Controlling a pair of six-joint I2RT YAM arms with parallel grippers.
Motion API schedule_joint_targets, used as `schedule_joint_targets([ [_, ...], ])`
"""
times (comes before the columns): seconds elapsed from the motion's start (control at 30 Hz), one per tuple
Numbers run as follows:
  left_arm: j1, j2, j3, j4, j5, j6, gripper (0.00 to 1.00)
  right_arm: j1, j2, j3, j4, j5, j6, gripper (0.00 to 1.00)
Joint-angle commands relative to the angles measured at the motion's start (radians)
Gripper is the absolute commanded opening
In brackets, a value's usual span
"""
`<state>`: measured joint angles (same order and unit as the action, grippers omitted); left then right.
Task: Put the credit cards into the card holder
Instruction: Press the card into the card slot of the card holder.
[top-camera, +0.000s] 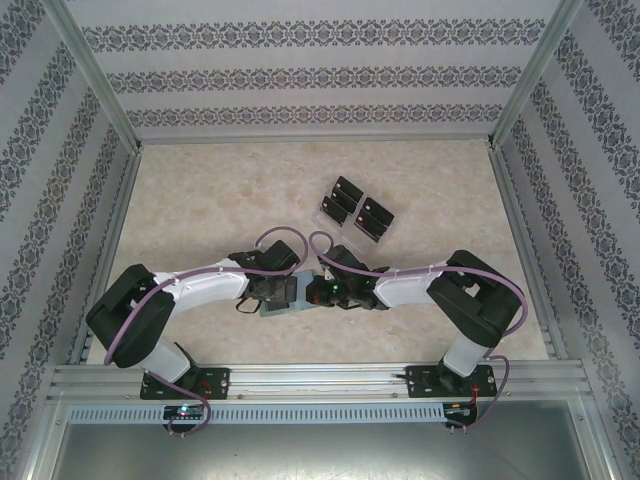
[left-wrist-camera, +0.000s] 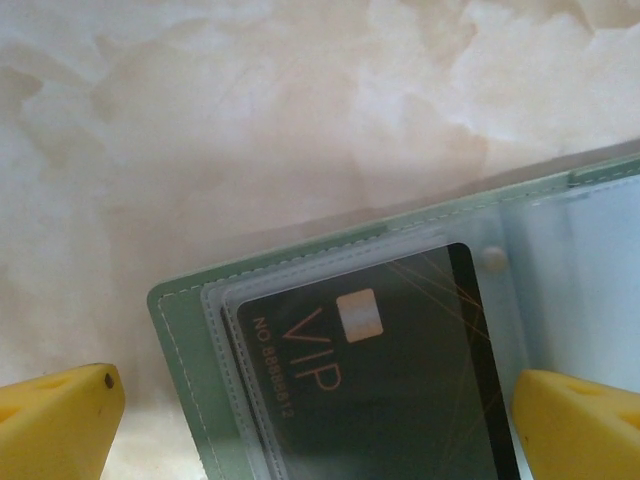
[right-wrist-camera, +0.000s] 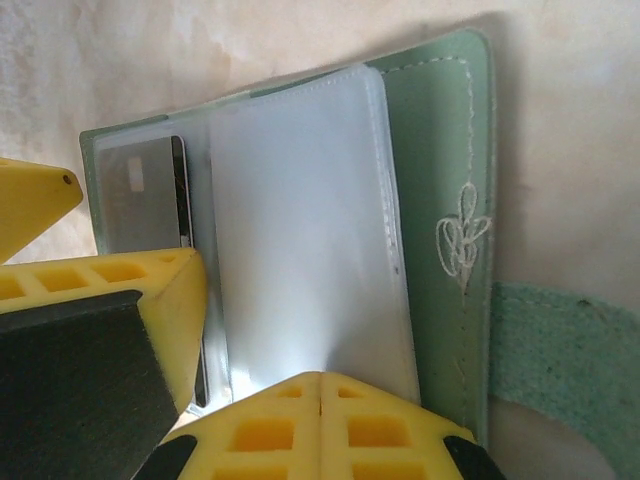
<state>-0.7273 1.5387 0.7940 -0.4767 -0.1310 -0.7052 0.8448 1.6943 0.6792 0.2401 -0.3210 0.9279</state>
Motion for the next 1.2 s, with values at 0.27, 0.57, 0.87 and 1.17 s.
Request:
schedule_joint_targets([
  [0.27, -0.011, -0.015, -0.042, 0.000, -0.039, -0.013, 1.00, -0.016, -0.018, -0.024, -0.025, 0.035, 0.012, 0.00],
  [0.57, -0.011, -0.027, -0.038, -0.007, -0.039, -0.012, 1.00, -0.016, -0.017, -0.014, -0.021, 0.020, 0.013, 0.00],
  [0.87, 0.034, -0.154, -0.004, -0.043, -0.038, -0.035, 1.00, -0.016, -0.127, 0.077, -0.171, 0.014, -0.066, 0.15],
  [1.17, 0.130, -0.248, -0.101, -0.117, -0.021, -0.023, 1.00, -0.016, -0.129, 0.211, -0.428, 0.075, -0.222, 0.47],
])
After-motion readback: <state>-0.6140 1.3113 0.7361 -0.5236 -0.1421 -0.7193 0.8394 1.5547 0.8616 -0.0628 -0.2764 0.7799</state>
